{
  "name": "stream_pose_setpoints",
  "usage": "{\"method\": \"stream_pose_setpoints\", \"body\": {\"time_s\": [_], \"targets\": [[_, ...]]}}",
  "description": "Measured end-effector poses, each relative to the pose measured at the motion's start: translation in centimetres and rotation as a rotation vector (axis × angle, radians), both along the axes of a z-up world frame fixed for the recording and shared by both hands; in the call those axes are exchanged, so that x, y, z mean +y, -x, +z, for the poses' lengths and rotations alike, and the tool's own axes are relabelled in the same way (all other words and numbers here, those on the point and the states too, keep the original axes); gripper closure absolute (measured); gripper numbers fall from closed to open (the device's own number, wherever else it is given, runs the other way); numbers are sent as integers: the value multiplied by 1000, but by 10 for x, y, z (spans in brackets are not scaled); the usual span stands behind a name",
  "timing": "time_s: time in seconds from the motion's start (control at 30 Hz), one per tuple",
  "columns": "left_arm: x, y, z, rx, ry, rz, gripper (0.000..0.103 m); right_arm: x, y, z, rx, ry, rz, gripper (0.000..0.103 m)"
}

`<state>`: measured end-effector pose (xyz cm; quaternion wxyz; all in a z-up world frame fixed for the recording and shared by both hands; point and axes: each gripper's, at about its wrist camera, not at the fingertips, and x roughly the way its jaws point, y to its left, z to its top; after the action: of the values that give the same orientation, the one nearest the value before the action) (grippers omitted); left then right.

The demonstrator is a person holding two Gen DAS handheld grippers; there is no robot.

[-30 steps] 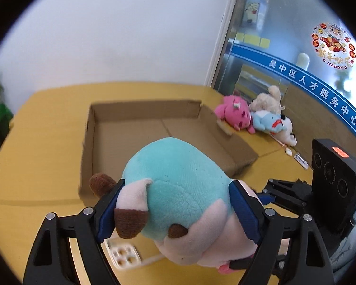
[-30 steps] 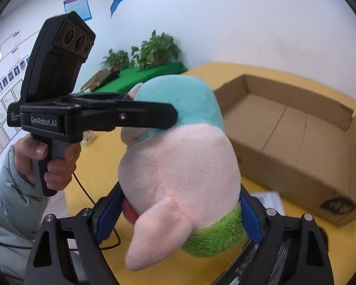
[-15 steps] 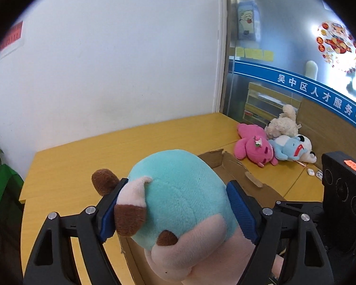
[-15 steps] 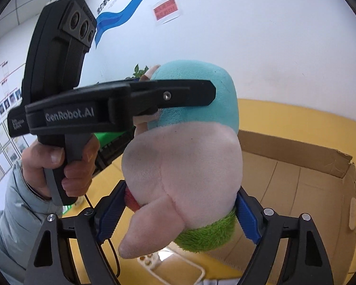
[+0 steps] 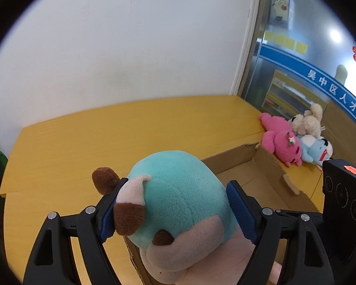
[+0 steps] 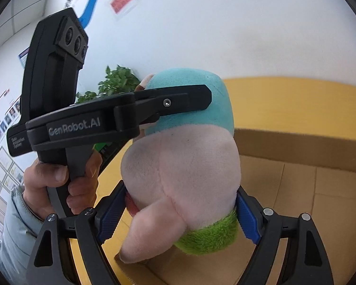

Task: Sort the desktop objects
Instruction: 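Lift the plush pig into the cardboard box and open both grippers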

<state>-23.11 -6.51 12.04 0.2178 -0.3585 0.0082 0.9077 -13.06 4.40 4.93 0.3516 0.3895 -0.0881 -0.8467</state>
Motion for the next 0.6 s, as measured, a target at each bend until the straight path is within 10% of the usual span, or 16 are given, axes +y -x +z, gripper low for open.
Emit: {"method": "stream_pose_setpoints", "body": {"time_s": [0.6], "targets": [[32,74,-101,-231,288,52,22,-23,69,-123,-419,33,-75,7]]}}
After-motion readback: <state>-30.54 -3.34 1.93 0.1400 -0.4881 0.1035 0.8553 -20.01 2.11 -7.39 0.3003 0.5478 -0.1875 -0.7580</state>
